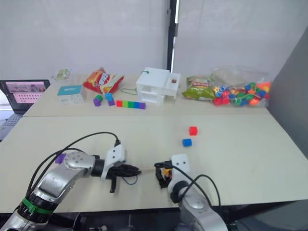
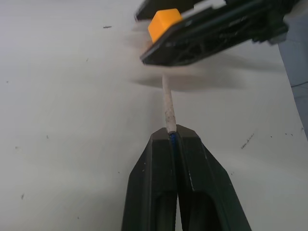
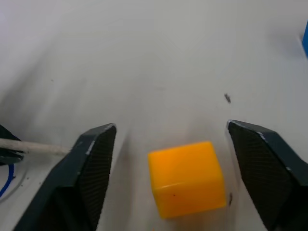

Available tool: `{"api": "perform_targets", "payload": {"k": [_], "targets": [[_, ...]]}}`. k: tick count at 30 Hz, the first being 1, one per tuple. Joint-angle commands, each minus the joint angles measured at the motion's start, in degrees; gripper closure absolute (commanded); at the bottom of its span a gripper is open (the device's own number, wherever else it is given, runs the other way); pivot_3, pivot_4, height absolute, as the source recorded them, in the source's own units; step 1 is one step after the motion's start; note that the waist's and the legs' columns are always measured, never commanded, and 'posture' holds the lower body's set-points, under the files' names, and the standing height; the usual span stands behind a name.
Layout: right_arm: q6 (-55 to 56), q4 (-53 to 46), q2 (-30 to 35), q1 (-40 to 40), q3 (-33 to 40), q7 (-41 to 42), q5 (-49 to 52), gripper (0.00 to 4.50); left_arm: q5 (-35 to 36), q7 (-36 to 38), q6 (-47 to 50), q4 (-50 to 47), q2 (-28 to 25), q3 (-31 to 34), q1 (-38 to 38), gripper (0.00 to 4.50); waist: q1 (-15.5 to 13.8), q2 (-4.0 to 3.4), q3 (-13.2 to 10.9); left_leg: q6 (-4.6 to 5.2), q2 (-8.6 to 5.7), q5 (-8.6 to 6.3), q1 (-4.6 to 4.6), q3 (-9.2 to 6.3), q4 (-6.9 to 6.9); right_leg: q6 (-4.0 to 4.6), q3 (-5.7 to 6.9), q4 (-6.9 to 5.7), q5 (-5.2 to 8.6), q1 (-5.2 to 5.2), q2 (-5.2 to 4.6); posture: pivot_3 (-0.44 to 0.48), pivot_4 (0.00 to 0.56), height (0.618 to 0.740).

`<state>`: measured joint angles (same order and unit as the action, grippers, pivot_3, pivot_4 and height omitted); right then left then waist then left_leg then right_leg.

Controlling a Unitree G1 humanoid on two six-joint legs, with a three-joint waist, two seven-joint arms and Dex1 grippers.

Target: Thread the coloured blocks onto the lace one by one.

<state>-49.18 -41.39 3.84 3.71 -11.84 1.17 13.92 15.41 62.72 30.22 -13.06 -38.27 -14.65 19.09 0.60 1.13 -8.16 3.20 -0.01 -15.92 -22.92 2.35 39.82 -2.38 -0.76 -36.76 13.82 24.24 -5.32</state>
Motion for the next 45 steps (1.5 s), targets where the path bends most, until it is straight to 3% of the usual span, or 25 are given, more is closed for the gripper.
{"api": "perform_targets", "payload": {"k": [1, 5, 7, 10, 14, 19, 27, 30, 37, 45], "targets": [[-5.22, -7.21, 4.05, -6.39, 7.39, 6.41, 7.79, 0.03, 0.61, -1.31, -0.49, -2.64, 0.01, 1.4, -0.66, 4.5, 0.1, 0.0, -0.01, 0.0, 0.01, 0.0, 0.02, 0.0, 0.0, 0.0, 0.0, 0.0, 0.0, -0.01, 0.01, 0.0, 0.15, 0.74], [-11.72, -5.33, 14.18, -15.06, 15.29, 18.57, 19.28, 0.03, 0.58, -2.61, -0.55, -3.21, 0.34, 1.26, -1.3, 4.5, 0.07, -0.01, -0.01, 0.01, 0.02, 0.0, 0.04, -0.03, 0.0, 0.01, 0.02, -0.01, -0.01, -0.03, 0.04, 0.0, 0.15, 0.74], [-14.31, 0.0, 23.92, -20.23, 16.3, 31.69, 26.45, 0.03, 1.2, -3.39, 0.41, -4.38, 0.81, 1.17, -1.57, 4.5, 0.06, -0.02, -0.03, 0.02, 0.02, -0.01, 0.05, -0.05, -0.01, 0.01, 0.06, 0.02, 0.0, -0.08, 0.03, 0.0, 0.15, 0.74], [-11.72, 8.02, 38.72, -25.93, 11.03, 49.92, 27.95, 0.03, 2.17, -4.09, 2.4, -6.53, 0.95, 0.95, -1.91, 4.5, -0.15, -0.04, -0.08, 0.08, -0.02, -0.04, 0.03, -0.05, 0.01, 0.01, 0.08, 0.1, -0.01, -0.12, -0.01, 0.0, 0.15, 0.74], [2.89, 21.18, 44.8, -35.02, -1.38, 62.88, 16.73, 0.03, 2.93, -5.43, 5.43, -10.54, 0.71, 0.86, -3.38, 4.5, 0.39, -0.01, -0.09, 0.12, 0.02, -0.06, 0.04, -0.02, 0.0, 0.01, 0.05, 0.2, 0.0, -0.13, 0.06, 0.0, 0.15, 0.74], [23.03, 35.93, 43.72, -39.88, -13.13, 70.74, 1.17, 0.03, 4.5, -8.08, 9.26, -15.55, 0.68, 0.9, -6.33, 4.5, -0.04, -0.01, -0.09, 0.11, 0.01, -0.06, -0.01, 0.04, 0.01, 0.0, 0.01, 0.13, 0.0, -0.05, 0.03, 0.0, 0.15, 0.74], [38.36, 50.19, 38.33, -43.54, -17.44, 76.6, -8.09, 0.03, 5.49, -10.27, 11.15, -16.89, -0.06, 1.7, -7.05, 4.5, -0.46, 0.0, -0.1, 0.1, -0.04, -0.05, -0.04, 0.06, 0.08, -0.05, 0.01, 0.1, -0.04, -0.06, -0.09, 0.0, 0.15, 0.74], [39.4, 51.57, 36.82, -43.65, -16.9, 77.73, -8.52, 0.82, 5.64, -10.72, 11.34, -17.07, -0.29, 1.53, -7.0, 4.5, -0.42, 0.0, -0.1, 0.09, -0.02, -0.05, 0.0, 0.05, 0.06, -0.04, 0.01, 0.09, -0.04, -0.07, -0.07, 0.0, 0.15, 0.74], [37.56, 50.58, 35.07, -41.83, -14.5, 77.99, -7.44, 3.19, 4.97, -11.04, 11.18, -16.19, -0.71, 0.64, -6.34, 4.5, -0.5, 0.0, -0.1, 0.07, -0.03, -0.05, 0.0, 0.04, 0.05, -0.03, 0.01, 0.07, -0.04, -0.06, -0.12, 0.0, 0.15, 0.74], [22.07, 36.78, 35.34, -36.36, -11.08, 75.07, -3.64, 3.23, 4.55, -10.34, 10.67, -15.14, -1.66, -0.26, -4.98, 4.5, -0.66, 0.0, -0.09, 0.06, -0.03, -0.05, -0.02, 0.02, 0.02, -0.02, 0.01, 0.05, -0.04, -0.02, -0.15, 0.0, 0.15, 0.74]]}}
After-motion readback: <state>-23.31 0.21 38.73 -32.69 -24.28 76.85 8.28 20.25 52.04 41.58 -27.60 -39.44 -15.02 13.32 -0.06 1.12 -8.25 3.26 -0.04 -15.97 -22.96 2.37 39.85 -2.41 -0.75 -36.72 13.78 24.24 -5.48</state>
